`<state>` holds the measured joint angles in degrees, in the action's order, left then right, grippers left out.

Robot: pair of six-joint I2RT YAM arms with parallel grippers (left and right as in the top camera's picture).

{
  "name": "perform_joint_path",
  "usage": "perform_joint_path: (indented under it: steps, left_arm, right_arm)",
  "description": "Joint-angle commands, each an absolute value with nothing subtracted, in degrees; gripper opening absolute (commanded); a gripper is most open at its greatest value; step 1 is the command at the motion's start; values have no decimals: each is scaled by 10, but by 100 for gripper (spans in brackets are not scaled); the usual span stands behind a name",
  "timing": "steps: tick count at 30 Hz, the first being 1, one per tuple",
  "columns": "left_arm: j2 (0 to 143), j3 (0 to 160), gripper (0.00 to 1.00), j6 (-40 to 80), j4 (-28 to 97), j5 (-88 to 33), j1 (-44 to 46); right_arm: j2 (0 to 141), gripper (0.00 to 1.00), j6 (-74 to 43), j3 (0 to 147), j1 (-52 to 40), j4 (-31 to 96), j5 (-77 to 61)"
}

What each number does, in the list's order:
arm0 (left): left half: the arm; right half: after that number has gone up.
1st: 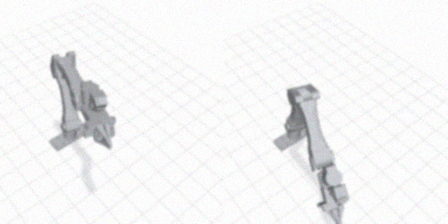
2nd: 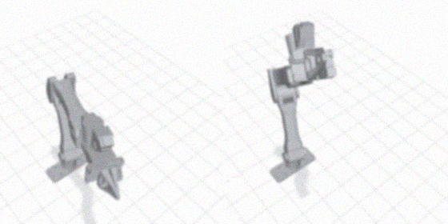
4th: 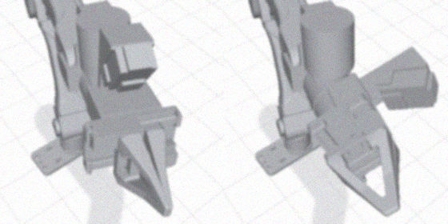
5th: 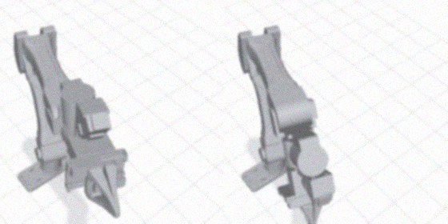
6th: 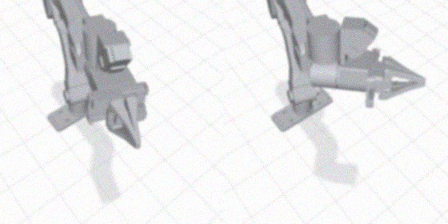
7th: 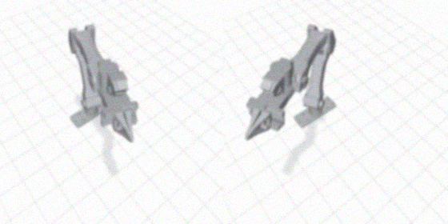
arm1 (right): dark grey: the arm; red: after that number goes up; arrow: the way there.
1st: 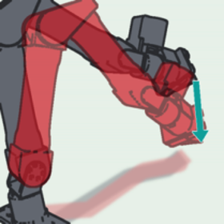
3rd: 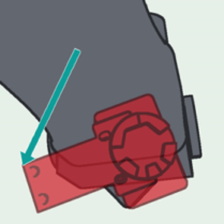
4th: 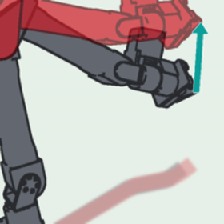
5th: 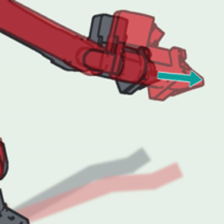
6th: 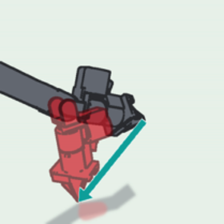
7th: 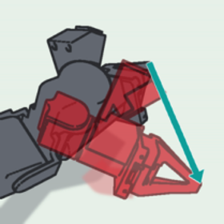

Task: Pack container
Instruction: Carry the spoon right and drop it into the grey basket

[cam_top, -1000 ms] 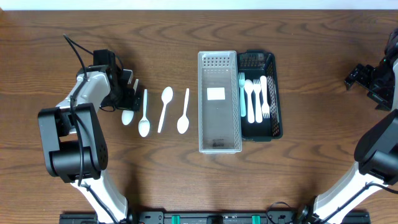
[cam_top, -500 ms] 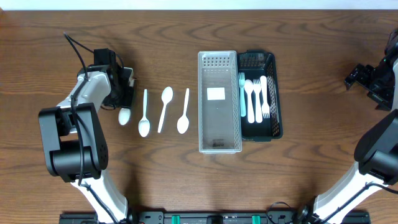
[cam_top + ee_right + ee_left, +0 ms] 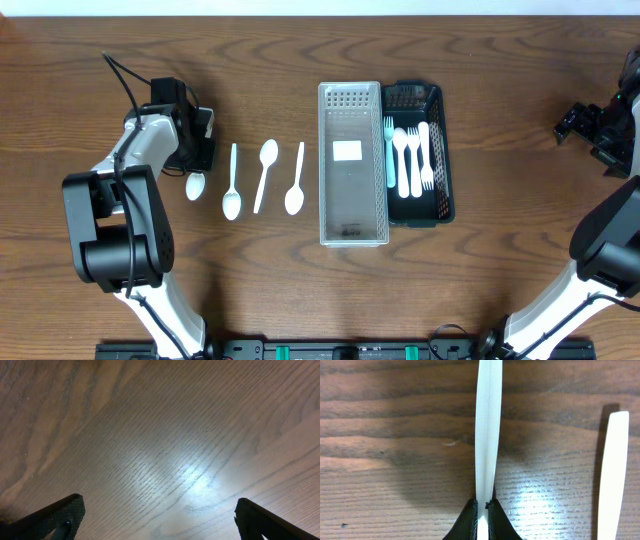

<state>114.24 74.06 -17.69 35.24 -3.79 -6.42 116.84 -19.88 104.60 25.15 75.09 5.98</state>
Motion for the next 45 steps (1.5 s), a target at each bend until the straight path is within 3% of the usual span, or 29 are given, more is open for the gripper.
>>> perform_joint_path:
  steps: [1, 8, 18, 25, 31, 32, 33, 34, 35, 37, 40, 45]
  left_arm:
    - [1119, 772, 6, -142, 351, -30, -64]
    - [1018, 815, 6, -78, 369, -142, -35]
    - [923, 815, 6, 118, 370, -278, 115]
    - [925, 814, 6, 171, 372, -280, 228]
    - [925, 814, 6, 171, 372, -278, 271]
    - [925, 814, 12, 171, 372, -278, 272]
    - [925, 814, 24, 171, 372, -278, 272]
    - [925, 814, 42, 170, 372, -278, 272]
    - [925, 814, 50, 170, 371, -278, 271]
    - [925, 814, 55, 170, 371, -277, 270]
    - [925, 814, 78, 170, 365, -274, 270]
    - [925, 814, 95, 153, 320, -274, 263]
  right_arm:
    - [1165, 99, -192, 1045, 247, 750, 62]
    - [1165, 99, -192, 1045, 247, 750, 62]
    - [1165, 99, -192, 1045, 247, 750, 62]
    - [1165, 99, -192, 1045, 247, 750, 62]
    - [1165, 99, -192, 1045, 247, 750, 62]
    - [1165, 99, -192, 1045, 247, 750, 62]
    - [1165, 99, -192, 1045, 247, 749, 62]
    - [1165, 99, -192, 1045, 247, 750, 62]
    - [1165, 99, -192, 1045, 247, 750, 62]
    - [1165, 99, -192, 1045, 247, 750, 62]
    - [1165, 99, -192, 1045, 247, 750, 62]
    - [1165, 99, -192, 1045, 247, 750, 62]
